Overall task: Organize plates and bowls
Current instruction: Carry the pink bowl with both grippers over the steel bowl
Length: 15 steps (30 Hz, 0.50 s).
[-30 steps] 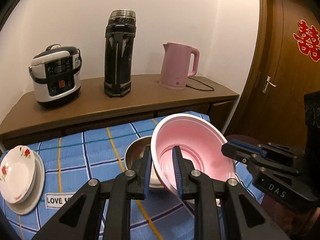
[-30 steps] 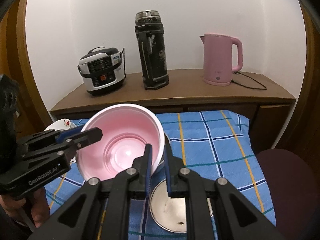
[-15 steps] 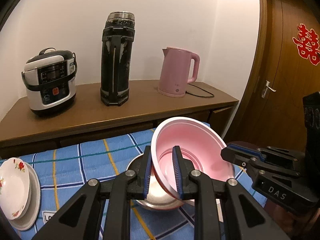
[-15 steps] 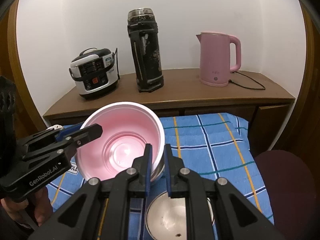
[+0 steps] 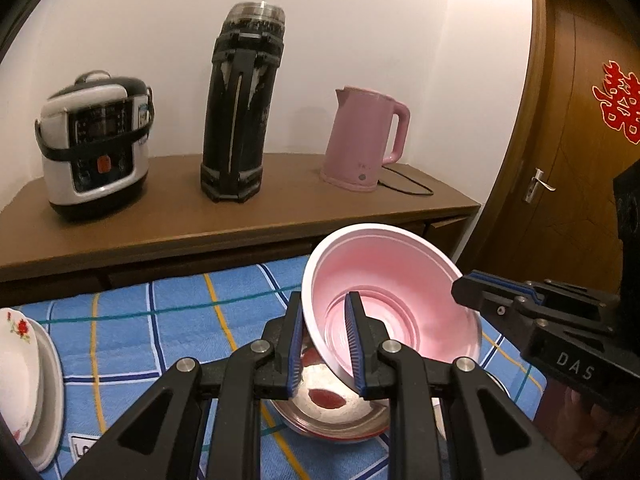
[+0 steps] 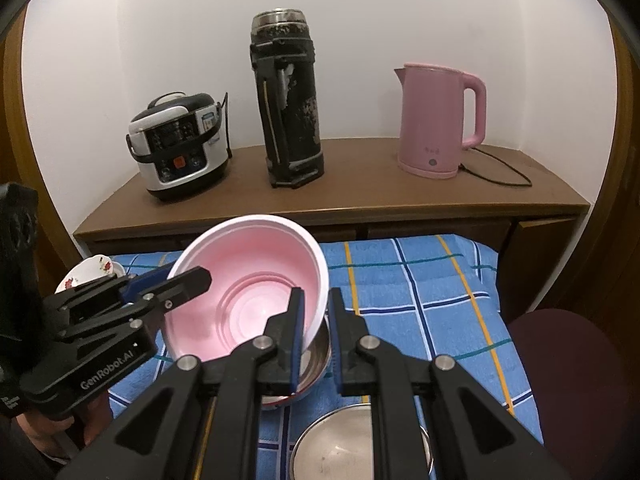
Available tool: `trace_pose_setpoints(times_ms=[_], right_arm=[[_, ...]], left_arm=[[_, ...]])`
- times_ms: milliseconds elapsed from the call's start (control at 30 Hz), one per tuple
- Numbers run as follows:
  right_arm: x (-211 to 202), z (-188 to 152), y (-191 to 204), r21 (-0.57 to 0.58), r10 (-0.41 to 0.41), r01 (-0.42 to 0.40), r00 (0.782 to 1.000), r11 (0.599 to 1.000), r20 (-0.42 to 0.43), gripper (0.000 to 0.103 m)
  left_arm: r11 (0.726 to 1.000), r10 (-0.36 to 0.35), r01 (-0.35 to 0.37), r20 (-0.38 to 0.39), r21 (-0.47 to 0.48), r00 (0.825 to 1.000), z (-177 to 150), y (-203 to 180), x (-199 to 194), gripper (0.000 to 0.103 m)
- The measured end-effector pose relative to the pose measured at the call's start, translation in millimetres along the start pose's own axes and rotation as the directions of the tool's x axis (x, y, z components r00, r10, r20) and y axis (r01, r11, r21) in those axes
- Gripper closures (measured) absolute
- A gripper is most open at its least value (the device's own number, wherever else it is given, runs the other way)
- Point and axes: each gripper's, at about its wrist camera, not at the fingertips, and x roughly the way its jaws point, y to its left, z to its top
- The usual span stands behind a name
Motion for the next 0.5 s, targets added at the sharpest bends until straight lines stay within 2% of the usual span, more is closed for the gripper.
trace_pose_setpoints(times_ms=[233,500], right_arm=[[19.4,-4.0,-3.3,0.014,0.004,-0.004,0.998,1.000,-0.058,0.091],[30.4,-8.6,-2.6,0.014,0.005,-0.004,0.996,1.000,-0.086,0.091]], left_arm=[[1.000,0.014,-0.013,-0.028,0.011,1.000,-7.8,1.9,11.4,0.081],[1.000,0.010,-0.009,-0.042,0.003,0.999,-10.5,8.4,15.5,0.081]])
